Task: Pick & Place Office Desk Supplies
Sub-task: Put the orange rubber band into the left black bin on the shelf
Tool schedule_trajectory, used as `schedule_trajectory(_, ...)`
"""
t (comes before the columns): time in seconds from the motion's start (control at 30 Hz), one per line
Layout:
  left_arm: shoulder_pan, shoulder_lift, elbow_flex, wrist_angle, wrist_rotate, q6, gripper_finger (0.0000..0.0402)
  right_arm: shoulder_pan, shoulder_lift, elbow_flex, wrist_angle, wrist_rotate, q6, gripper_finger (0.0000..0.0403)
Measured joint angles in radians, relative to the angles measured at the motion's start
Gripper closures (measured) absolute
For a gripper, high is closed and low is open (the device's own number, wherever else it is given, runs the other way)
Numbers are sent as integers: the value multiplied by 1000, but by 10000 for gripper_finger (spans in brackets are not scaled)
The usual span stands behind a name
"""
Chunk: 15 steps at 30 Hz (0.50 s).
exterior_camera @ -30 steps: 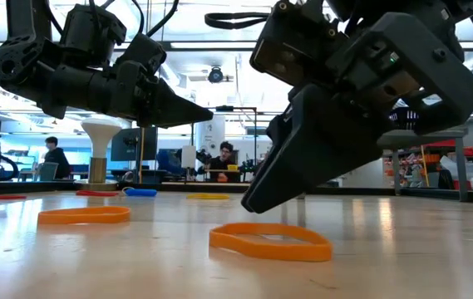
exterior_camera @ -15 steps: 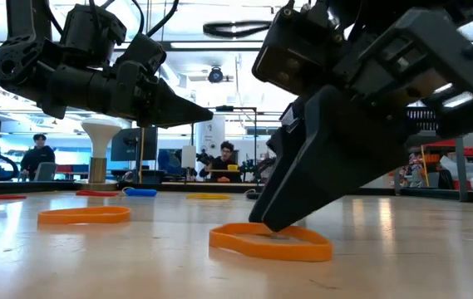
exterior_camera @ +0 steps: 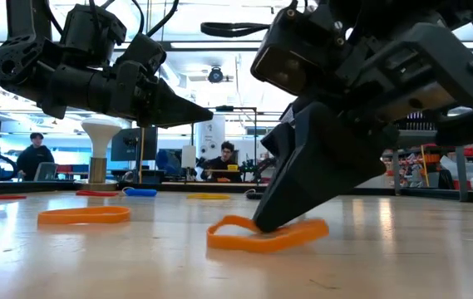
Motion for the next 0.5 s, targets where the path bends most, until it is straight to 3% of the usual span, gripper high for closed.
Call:
schedule_trajectory(0.17, 0, 0, 0, 0, 0, 0, 376, 4, -48, -2, -106, 86, -14, 391)
schedule_trajectory(0.5, 0, 0, 0, 0, 0, 0, 376, 55, -269, -2, -359, 445, -9, 397)
